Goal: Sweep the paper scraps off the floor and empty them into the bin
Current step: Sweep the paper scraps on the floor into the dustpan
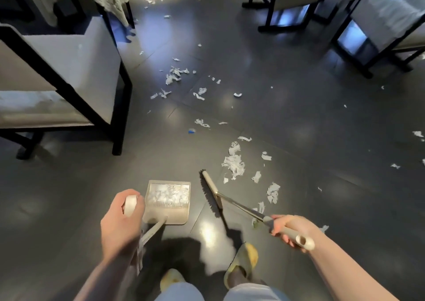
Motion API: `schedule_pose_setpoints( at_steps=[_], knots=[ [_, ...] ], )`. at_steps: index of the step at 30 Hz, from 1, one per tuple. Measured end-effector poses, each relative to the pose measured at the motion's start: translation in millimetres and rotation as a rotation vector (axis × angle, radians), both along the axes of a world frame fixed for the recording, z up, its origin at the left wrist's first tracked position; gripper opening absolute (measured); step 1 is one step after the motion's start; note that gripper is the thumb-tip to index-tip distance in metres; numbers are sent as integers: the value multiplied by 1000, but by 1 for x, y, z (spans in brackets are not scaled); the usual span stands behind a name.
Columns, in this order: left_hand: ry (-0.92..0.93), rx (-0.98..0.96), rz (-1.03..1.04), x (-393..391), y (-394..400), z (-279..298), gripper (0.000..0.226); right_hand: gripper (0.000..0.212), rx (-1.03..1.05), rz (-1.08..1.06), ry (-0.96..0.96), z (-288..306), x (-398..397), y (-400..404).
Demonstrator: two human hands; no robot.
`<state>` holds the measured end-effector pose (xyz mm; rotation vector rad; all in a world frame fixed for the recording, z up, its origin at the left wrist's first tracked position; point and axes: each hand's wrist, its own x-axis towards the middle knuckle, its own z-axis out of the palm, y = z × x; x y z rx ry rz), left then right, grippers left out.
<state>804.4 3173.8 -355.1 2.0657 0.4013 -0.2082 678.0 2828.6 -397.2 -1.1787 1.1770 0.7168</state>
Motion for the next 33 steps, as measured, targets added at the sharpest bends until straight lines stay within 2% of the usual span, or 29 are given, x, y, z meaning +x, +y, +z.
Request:
schedule_pose_setpoints(
  at_steps=[2,4,11,14,17,22,26,30,33],
  knots=[
    [-12,14,-14,-3,-26,2,10,56,-121,-74,-61,1,5,-7],
    [-40,25,-33,-4,-49,4,8,60,-157,-125,-109,-1,9,-15],
    [-115,23,-53,-5,-122,7,10,54,-122,-180,-137,19,-21,-90],
    [-122,18,-118,-7,-160,2,9,44,-129,-234,-156,35,-57,-121],
    [-111,6,-227,-15,-200,0,12,48,-163,-316,-182,45,-88,-135],
    [-92,-36,-453,-24,-258,-1,14,60,-253,-596,-147,44,-123,-145],
    [-57,-64,-671,-22,-298,2,18,41,-367,-772,-63,45,-148,-141],
    [-54,-80,-809,-16,-325,4,19,42,-478,-880,52,43,-186,-143],
    [-72,-71,-888,-15,-337,4,21,33,-526,-949,144,33,-207,-152]
  ],
)
